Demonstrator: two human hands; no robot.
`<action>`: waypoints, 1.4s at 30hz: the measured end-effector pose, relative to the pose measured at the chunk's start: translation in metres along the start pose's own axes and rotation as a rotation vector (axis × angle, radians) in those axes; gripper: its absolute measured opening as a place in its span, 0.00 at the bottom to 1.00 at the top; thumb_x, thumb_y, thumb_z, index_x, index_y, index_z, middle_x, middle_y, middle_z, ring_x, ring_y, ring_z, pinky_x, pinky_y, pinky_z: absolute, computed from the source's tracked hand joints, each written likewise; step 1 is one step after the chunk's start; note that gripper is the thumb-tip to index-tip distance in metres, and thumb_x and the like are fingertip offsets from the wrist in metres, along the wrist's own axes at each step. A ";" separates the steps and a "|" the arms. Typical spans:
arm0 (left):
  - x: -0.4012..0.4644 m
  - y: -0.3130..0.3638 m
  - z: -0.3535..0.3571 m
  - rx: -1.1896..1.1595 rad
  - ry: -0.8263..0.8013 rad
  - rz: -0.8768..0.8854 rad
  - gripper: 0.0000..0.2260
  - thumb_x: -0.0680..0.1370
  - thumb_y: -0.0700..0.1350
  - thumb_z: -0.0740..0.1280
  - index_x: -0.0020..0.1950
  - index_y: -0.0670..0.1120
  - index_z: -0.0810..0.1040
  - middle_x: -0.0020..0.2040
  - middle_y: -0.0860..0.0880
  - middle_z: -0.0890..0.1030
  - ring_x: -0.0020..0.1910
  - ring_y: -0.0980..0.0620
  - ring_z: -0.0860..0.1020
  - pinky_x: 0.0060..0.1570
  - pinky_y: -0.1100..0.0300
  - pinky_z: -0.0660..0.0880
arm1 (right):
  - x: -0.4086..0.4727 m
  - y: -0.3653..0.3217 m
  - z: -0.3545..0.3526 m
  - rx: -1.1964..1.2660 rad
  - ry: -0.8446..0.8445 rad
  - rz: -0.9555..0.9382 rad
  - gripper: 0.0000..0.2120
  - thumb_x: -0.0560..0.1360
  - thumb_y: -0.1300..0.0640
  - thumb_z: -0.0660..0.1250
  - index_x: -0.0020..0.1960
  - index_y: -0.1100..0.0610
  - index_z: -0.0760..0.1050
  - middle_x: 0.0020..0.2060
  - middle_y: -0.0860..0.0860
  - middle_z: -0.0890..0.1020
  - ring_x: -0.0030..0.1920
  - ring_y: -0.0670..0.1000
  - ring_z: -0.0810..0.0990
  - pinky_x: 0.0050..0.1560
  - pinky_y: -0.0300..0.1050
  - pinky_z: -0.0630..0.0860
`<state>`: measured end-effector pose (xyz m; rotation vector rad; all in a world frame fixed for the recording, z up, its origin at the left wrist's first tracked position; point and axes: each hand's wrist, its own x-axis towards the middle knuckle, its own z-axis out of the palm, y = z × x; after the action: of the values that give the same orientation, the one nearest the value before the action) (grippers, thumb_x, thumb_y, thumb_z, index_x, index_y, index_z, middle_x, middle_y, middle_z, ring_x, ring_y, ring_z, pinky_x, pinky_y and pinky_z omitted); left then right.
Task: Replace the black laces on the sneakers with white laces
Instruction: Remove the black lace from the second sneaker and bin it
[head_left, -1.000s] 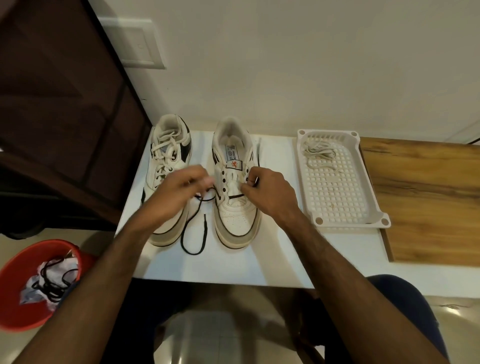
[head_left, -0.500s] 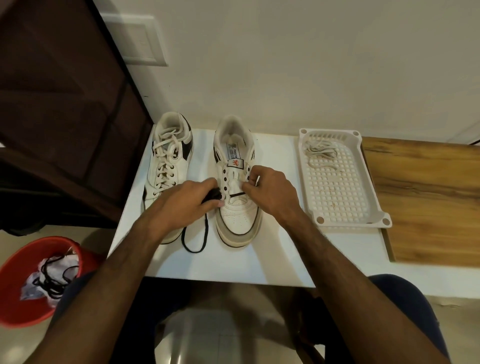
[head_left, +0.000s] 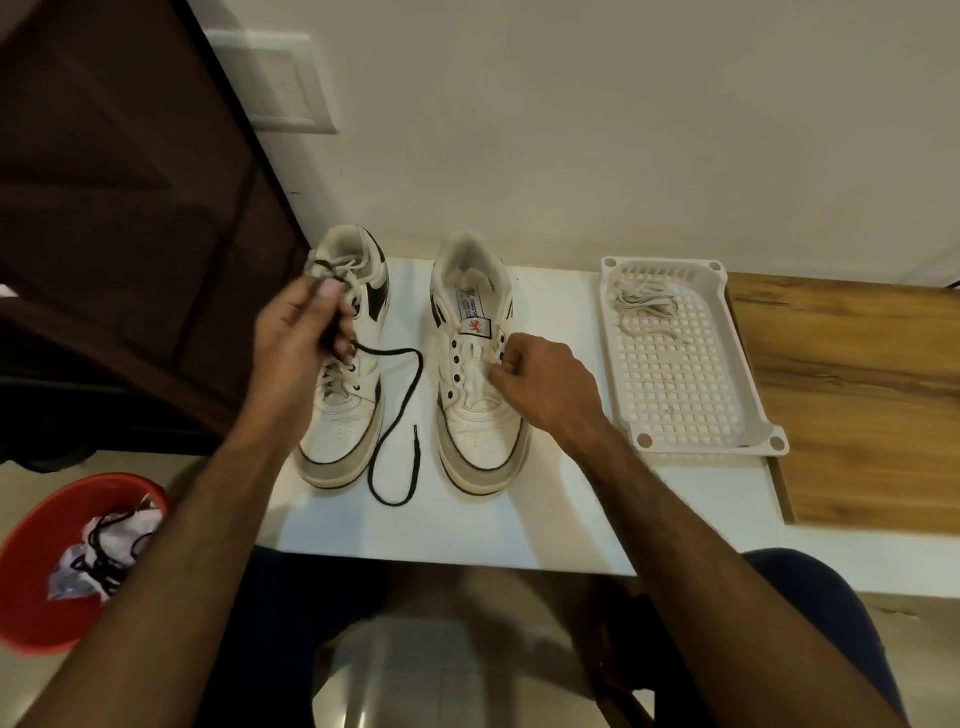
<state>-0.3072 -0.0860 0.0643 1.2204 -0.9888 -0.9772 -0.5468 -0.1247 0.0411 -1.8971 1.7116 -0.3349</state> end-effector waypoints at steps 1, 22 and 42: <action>-0.003 0.000 0.006 0.064 -0.069 0.004 0.11 0.85 0.44 0.61 0.44 0.48 0.78 0.35 0.52 0.76 0.31 0.54 0.71 0.33 0.59 0.71 | -0.001 -0.001 0.000 0.003 0.024 -0.020 0.11 0.78 0.47 0.67 0.41 0.52 0.73 0.35 0.46 0.79 0.37 0.49 0.79 0.36 0.43 0.70; -0.054 -0.057 0.034 2.003 -0.594 0.256 0.34 0.79 0.62 0.66 0.76 0.42 0.64 0.66 0.45 0.74 0.69 0.45 0.72 0.77 0.41 0.54 | -0.009 -0.010 -0.009 0.389 -0.036 -0.377 0.04 0.77 0.59 0.69 0.49 0.51 0.76 0.42 0.43 0.81 0.42 0.45 0.80 0.46 0.49 0.80; -0.063 0.108 -0.004 0.664 -0.216 0.045 0.08 0.76 0.39 0.71 0.46 0.53 0.79 0.41 0.56 0.82 0.42 0.58 0.80 0.45 0.62 0.75 | -0.078 -0.103 -0.021 1.357 -0.793 0.144 0.32 0.80 0.31 0.54 0.67 0.54 0.77 0.61 0.59 0.83 0.62 0.63 0.81 0.65 0.62 0.74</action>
<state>-0.3149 -0.0147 0.1674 1.6425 -1.5831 -0.7742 -0.4843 -0.0511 0.1295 -0.6944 0.6706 -0.4338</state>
